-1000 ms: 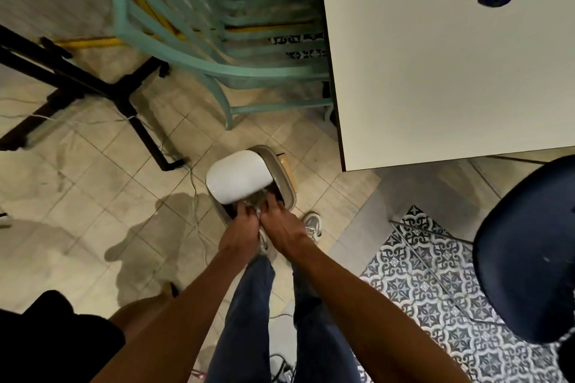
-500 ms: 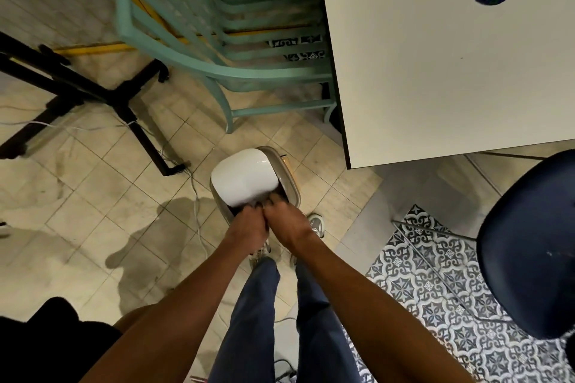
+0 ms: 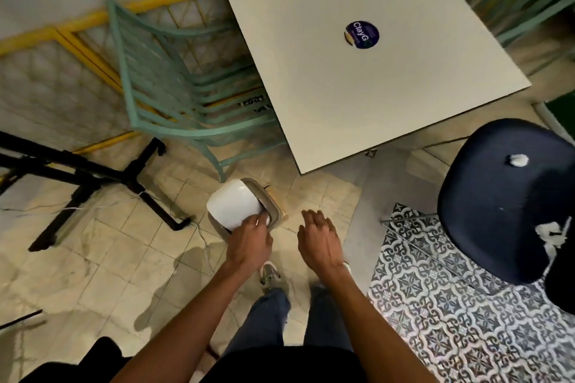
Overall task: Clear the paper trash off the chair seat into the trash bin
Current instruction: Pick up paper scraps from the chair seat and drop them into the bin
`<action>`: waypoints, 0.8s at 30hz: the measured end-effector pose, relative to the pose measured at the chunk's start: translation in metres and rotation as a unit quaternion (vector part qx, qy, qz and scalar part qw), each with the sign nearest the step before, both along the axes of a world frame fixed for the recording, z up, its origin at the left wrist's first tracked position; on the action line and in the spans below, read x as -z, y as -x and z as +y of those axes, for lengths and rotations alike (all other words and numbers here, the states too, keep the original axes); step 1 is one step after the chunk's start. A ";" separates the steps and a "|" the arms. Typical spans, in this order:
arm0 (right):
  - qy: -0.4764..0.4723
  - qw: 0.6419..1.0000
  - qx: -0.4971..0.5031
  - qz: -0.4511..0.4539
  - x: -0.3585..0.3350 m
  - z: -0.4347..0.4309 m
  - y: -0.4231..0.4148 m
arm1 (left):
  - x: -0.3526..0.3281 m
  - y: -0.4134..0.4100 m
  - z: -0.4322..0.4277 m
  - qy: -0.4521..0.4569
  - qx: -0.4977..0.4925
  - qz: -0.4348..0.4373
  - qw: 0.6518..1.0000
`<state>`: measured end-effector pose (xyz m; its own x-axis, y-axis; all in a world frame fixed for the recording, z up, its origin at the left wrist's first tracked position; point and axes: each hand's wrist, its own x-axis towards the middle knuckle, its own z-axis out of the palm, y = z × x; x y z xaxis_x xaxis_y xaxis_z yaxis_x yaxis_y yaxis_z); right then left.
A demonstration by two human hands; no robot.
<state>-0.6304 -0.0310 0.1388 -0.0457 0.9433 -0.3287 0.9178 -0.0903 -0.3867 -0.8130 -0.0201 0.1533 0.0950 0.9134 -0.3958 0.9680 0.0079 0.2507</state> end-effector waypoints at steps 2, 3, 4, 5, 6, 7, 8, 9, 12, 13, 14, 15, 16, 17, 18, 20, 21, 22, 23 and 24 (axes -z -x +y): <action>-0.008 0.999 0.033 -0.006 -0.009 -0.008 -0.032 | -0.016 -0.027 0.003 -0.032 0.037 0.005 0.999; -0.009 0.999 0.048 -0.008 -0.011 -0.013 -0.047 | -0.022 -0.040 0.004 -0.042 0.053 0.012 0.998; -0.014 0.998 0.063 -0.011 -0.015 -0.016 -0.064 | -0.026 -0.055 0.006 -0.046 0.065 0.012 0.997; -0.020 0.997 0.070 -0.014 -0.017 -0.018 -0.072 | -0.028 -0.062 0.007 -0.049 0.065 0.009 0.997; -0.033 0.995 0.093 -0.015 -0.021 -0.023 -0.093 | -0.032 -0.083 0.008 -0.055 0.080 0.005 0.995; -0.045 0.992 0.115 -0.016 -0.024 -0.029 -0.116 | -0.035 -0.106 0.008 -0.062 0.095 -0.004 0.994; -0.056 0.990 0.130 -0.019 -0.027 -0.032 -0.135 | -0.038 -0.125 0.010 -0.060 0.099 -0.016 0.993; -0.067 0.987 0.144 -0.022 -0.030 -0.037 -0.154 | -0.039 -0.144 0.010 -0.060 0.102 -0.024 0.993; -0.067 0.980 0.180 -0.044 -0.036 -0.052 -0.219 | -0.042 -0.210 0.009 -0.064 0.119 -0.032 0.990; -0.058 0.979 0.189 -0.049 -0.037 -0.058 -0.241 | -0.043 -0.234 0.006 -0.064 0.129 -0.040 0.989; -0.050 0.977 0.200 -0.052 -0.038 -0.063 -0.265 | -0.044 -0.260 0.004 -0.063 0.139 -0.050 0.987; -0.043 0.977 0.202 -0.053 -0.039 -0.066 -0.277 | -0.046 -0.275 0.003 -0.065 0.142 -0.057 0.986; -0.039 0.976 0.208 -0.058 -0.041 -0.069 -0.296 | -0.048 -0.295 0.003 -0.067 0.150 -0.062 0.984; -0.035 0.973 0.218 -0.060 -0.042 -0.073 -0.313 | -0.049 -0.314 0.001 -0.066 0.160 -0.069 0.982; -0.027 0.970 0.235 -0.061 -0.039 -0.080 -0.337 | -0.049 -0.341 0.000 -0.065 0.179 -0.073 0.979; -0.025 0.964 0.257 -0.062 -0.039 -0.086 -0.369 | -0.049 -0.373 -0.001 -0.058 0.196 -0.077 0.976; -0.021 0.961 0.267 -0.066 -0.039 -0.089 -0.385 | -0.050 -0.390 -0.001 -0.057 0.202 -0.079 0.975; -0.007 0.958 0.280 -0.063 -0.038 -0.093 -0.403 | -0.048 -0.410 -0.001 -0.054 0.213 -0.081 0.972; -0.003 0.954 0.292 -0.065 -0.035 -0.096 -0.423 | -0.046 -0.431 0.000 -0.050 0.226 -0.080 0.970; -0.006 0.952 0.299 -0.068 -0.033 -0.097 -0.435 | -0.047 -0.443 0.000 -0.044 0.232 -0.081 0.968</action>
